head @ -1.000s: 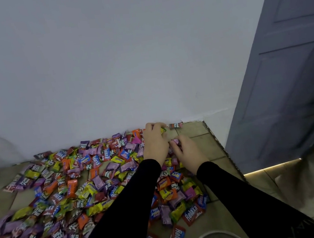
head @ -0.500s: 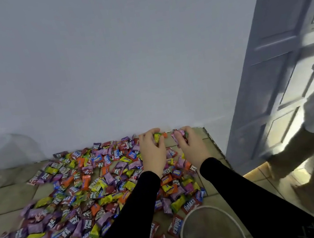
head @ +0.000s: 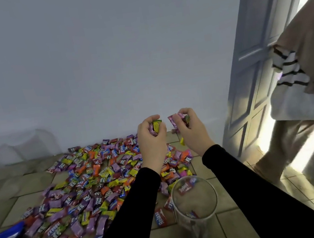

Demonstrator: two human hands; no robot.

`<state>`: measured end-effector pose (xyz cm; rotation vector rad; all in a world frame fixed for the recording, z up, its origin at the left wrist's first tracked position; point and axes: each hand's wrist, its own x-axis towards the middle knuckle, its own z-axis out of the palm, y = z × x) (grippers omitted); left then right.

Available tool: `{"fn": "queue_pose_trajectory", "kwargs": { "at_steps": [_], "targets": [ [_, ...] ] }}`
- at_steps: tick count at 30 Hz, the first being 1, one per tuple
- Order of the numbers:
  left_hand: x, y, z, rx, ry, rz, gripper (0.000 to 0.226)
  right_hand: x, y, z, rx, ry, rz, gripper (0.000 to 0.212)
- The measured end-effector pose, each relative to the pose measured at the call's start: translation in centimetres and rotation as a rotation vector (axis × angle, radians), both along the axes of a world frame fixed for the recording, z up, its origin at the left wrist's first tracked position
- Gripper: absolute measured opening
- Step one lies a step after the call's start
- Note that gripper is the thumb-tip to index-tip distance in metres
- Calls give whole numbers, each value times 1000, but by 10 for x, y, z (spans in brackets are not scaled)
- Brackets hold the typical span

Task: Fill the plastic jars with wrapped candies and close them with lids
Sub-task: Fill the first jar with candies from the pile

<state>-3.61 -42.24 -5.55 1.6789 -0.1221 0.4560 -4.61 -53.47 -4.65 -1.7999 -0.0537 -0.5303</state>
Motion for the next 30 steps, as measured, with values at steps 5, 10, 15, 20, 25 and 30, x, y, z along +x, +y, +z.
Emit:
{"fn": "queue_pose_trajectory", "kwargs": {
  "at_steps": [5,10,15,20,25,30],
  "targets": [
    [-38,8,8,-58,-31,-31,16,-35,8,9,38,1,27,12],
    [-73,8,15,-80,-84,-68,16,-67,14,15,12,-30,24,9],
    [-103,5,9,-76,-122,-54,16,-95,21,9,-15,-37,6,9],
    [-114,4,-3,-147,-98,-103,16,-109,22,0,-54,-70,-15,13],
    [-114,4,-7,-188,-70,-142,21,-114,26,-6,3,-66,-31,15],
    [-109,5,-8,-142,-73,-180,30,-111,26,-5,101,-44,-49,20]
  ]
}}
